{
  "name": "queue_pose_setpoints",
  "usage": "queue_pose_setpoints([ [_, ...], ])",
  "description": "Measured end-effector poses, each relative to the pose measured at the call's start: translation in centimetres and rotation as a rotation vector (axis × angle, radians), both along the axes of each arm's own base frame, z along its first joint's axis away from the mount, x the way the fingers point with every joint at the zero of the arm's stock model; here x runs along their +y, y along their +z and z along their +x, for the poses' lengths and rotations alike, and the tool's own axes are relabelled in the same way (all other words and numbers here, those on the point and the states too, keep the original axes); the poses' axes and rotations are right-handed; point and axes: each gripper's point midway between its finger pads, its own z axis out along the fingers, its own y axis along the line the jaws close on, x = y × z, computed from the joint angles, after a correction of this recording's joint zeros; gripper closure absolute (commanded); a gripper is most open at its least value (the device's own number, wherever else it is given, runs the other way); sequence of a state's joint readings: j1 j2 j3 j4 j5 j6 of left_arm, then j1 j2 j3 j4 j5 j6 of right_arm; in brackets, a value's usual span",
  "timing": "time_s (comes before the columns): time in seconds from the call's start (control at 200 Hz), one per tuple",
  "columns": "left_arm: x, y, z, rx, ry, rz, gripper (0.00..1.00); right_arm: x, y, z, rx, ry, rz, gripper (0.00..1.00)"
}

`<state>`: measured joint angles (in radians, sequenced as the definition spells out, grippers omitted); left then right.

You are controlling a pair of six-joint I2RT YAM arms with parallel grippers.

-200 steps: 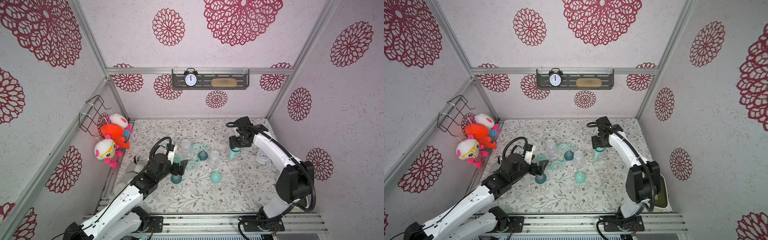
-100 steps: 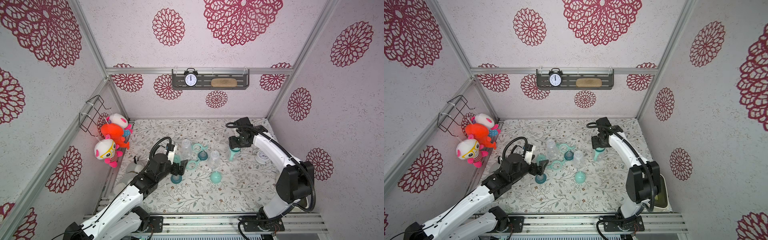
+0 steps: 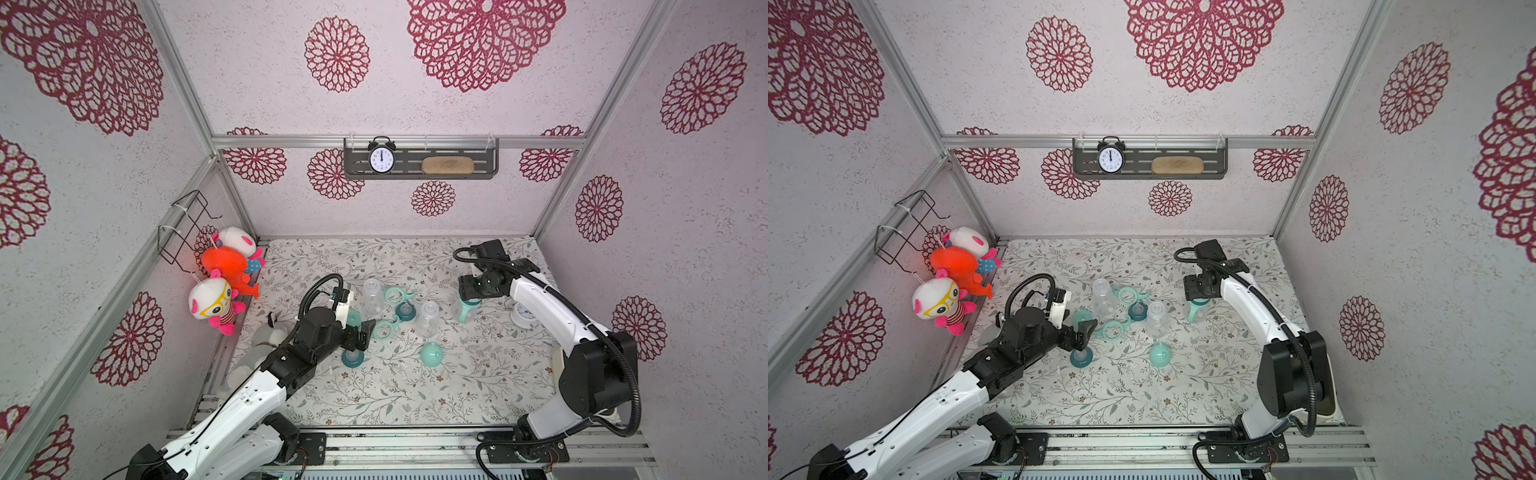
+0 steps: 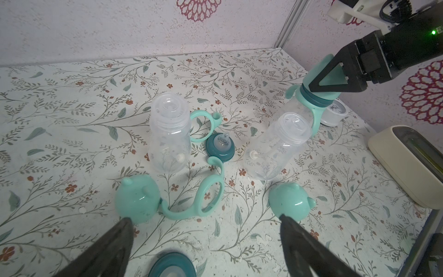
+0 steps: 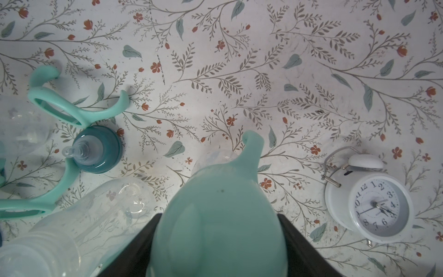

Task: Assemble the baby bottles
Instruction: Close the lid on the baby bottle.

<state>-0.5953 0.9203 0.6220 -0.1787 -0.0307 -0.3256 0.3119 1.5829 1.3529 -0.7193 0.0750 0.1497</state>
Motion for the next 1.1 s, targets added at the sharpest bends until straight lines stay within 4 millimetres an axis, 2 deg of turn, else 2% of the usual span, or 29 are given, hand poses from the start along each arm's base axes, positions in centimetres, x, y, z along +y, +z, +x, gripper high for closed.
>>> queue_pose_setpoints([
  [1.096, 0.0, -0.01, 0.0, 0.0, 0.0, 0.001, 0.02, 0.12, -0.43, 0.02, -0.017, 0.003, 0.01, 0.28],
])
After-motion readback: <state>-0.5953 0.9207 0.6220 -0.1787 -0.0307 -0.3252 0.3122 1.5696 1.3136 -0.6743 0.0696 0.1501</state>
